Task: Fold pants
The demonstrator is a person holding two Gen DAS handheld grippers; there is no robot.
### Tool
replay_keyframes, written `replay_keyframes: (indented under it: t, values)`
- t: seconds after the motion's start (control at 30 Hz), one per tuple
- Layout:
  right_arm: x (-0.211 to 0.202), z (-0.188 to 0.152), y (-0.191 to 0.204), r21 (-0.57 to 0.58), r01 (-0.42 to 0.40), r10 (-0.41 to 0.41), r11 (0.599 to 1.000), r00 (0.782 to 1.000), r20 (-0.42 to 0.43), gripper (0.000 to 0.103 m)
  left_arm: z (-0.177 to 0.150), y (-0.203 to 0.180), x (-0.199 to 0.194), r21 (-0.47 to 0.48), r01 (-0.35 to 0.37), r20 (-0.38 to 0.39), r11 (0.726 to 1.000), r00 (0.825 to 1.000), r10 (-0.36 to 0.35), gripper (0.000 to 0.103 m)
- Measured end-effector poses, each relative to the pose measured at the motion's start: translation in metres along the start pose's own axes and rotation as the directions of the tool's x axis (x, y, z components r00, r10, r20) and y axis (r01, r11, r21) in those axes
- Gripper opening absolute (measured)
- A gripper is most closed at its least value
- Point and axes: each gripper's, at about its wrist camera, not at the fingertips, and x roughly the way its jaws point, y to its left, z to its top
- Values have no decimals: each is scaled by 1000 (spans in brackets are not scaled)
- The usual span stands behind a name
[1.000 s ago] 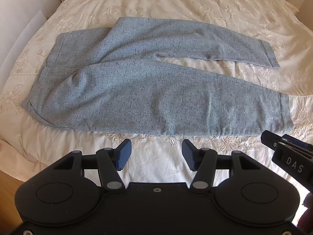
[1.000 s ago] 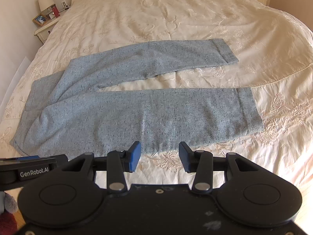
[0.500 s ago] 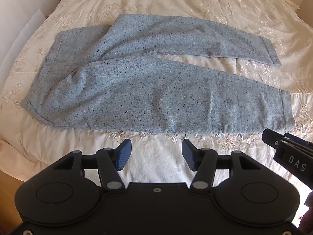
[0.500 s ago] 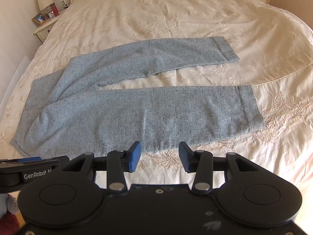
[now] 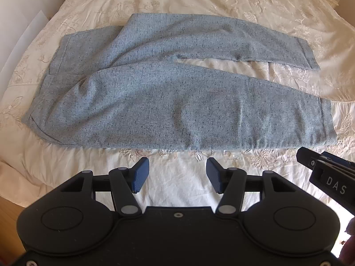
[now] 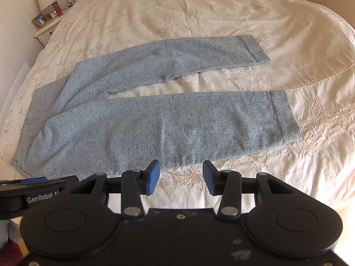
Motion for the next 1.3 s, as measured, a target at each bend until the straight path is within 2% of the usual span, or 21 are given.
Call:
replay_keyframes:
  t: [0.23, 0.43, 0.57, 0.7, 0.8, 0.93, 1.1, 1.2, 1.3]
  values:
    - [-1, 12, 12, -20, 8, -9, 1000, 999, -44, 46, 10, 13, 12, -45, -18, -17, 999, 1000, 17, 61]
    - [-31, 44, 42, -72, 9, -15, 997, 997, -77, 45, 34, 59, 32, -136, -66, -8, 988, 998, 66, 61]
    - [-77, 71, 76, -139, -53, 41, 989, 995, -85, 45, 49, 89, 48, -147, -131, 1, 980, 991, 133, 61]
    - [-129, 106, 100, -73, -148, 141, 986, 985, -99, 46, 56, 105, 63, -140, -193, 0, 971, 981, 195, 61]
    - [-168, 125, 115, -33, -182, 179, 983, 981, -75, 46, 57, 109, 75, -146, -207, -9, 967, 978, 208, 61]
    - [-207, 140, 127, 13, -187, 187, 982, 981, -44, 46, 54, 107, 86, -130, -209, -18, 969, 978, 209, 61]
    - [-239, 162, 130, 76, -199, 198, 977, 980, 16, 46, 56, 99, 92, -61, -218, -13, 974, 976, 218, 61]
    - [-256, 169, 135, 103, -222, 214, 970, 973, 82, 47, 58, 99, 91, -65, -219, 1, 974, 976, 219, 61]
    - [-266, 176, 152, 83, -252, 240, 964, 962, 130, 47, 61, 103, 89, -82, -218, 5, 973, 976, 219, 61]
